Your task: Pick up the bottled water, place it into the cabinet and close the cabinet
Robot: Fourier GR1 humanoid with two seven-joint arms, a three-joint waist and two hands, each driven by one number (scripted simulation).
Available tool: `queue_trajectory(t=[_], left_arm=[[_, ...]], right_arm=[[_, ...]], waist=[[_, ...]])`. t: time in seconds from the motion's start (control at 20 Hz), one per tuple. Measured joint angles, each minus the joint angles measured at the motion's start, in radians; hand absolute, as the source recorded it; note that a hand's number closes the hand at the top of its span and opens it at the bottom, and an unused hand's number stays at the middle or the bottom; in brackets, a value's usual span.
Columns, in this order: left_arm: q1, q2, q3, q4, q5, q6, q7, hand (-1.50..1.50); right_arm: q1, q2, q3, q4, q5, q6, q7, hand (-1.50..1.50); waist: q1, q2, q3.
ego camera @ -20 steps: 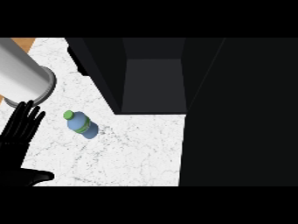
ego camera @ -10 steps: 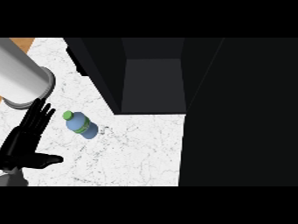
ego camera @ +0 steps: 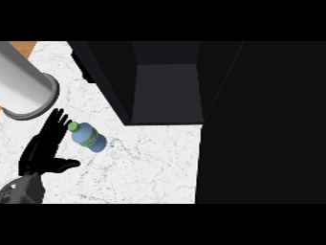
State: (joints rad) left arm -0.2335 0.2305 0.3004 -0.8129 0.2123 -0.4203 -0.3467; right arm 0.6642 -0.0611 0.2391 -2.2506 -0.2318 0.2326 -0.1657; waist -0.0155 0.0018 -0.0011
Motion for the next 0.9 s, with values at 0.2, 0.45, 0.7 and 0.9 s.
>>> queue_trajectory(t=[0.2,0.45,0.7,0.9], left_arm=[[-0.060,0.022,0.012,0.170,-0.014,-0.041,-0.082,-1.50],[-0.137,0.039,0.014,0.352,-0.052,-0.061,-0.200,-1.50],[-0.204,0.031,0.012,0.483,-0.081,-0.050,-0.276,-1.50],[-0.231,0.030,0.015,0.557,-0.091,-0.054,-0.306,-1.50]], right_arm=[[0.017,-0.001,0.016,0.001,0.011,0.003,-0.018,-1.50],[0.030,-0.014,0.010,0.003,0.004,0.014,-0.032,-1.50],[-0.009,-0.011,0.008,0.033,0.013,0.007,-0.032,-1.50],[-0.025,-0.022,-0.004,0.033,-0.005,0.010,-0.017,-1.50]], waist=[[-0.002,0.001,0.000],[-0.006,0.002,-0.001],[-0.009,0.004,-0.001],[-0.011,0.006,-0.002]])
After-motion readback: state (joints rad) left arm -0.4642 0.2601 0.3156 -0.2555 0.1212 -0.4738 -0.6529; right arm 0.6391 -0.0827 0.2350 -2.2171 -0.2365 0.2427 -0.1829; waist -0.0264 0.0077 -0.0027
